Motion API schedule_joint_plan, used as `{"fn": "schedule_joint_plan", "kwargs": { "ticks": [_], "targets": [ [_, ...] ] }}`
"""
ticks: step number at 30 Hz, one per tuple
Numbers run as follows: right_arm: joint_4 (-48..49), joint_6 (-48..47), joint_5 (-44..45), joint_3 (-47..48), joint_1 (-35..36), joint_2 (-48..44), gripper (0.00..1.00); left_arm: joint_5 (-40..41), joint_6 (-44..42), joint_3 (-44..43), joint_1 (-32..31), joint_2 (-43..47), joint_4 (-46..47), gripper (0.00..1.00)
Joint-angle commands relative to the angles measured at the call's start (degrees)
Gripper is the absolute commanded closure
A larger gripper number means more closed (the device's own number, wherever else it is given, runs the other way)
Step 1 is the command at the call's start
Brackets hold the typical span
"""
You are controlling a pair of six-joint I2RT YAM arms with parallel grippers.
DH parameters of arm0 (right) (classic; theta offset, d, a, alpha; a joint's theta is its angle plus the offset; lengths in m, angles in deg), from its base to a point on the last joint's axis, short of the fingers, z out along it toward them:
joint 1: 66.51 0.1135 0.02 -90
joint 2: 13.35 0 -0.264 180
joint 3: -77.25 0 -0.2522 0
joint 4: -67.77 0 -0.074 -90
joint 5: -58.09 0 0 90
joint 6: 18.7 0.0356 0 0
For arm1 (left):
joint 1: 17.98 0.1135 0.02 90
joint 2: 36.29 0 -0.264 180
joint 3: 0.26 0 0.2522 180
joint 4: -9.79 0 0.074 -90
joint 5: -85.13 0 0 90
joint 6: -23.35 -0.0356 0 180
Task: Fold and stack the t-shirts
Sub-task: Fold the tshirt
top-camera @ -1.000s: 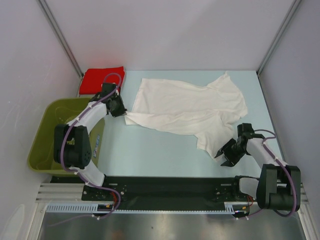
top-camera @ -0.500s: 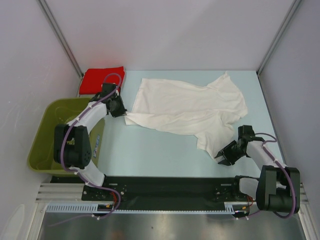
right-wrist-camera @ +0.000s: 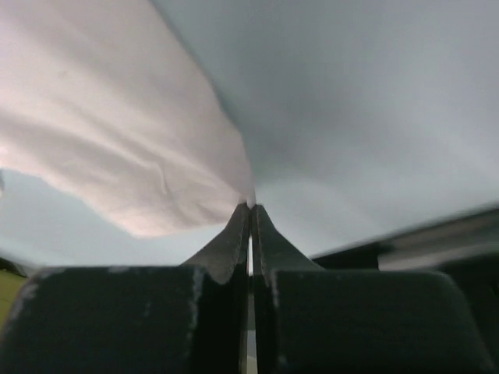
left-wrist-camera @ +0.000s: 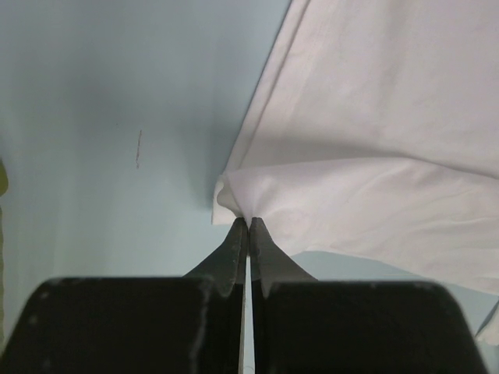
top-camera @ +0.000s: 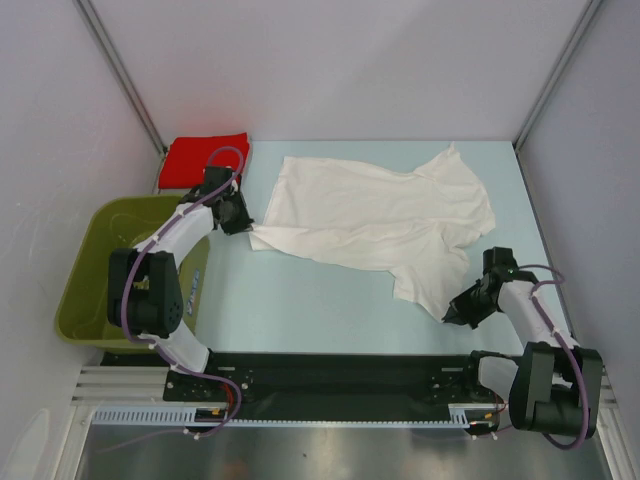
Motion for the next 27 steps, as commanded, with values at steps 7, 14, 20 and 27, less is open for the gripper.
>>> {"fn": "schedule_joint_plan", "kwargs": {
  "ticks": [7,14,20,27],
  "targets": [
    [-26.8,-10.8,12.5,20.6,-7.2,-12.1,1.0,-1.3,-1.1,5.2,0.3,6.9,-2.0,1.0],
    [-36.9,-14.8,11.0,25.9,-9.3,-18.9,1.0,-1.9,0.1,10.6,0.3,14.2,-3.6,1.0],
    [-42.6,-19.1,13.9,30.2,-9.5,-19.8,1.0,-1.5,0.5,13.5,0.3,19.2,-5.6,1.0],
    [-42.8,-22.1,8.4,31.1,-9.5,-21.4,1.0,-1.2,1.6,17.4,0.3,24.4,-6.6,1.0]
  ]
}}
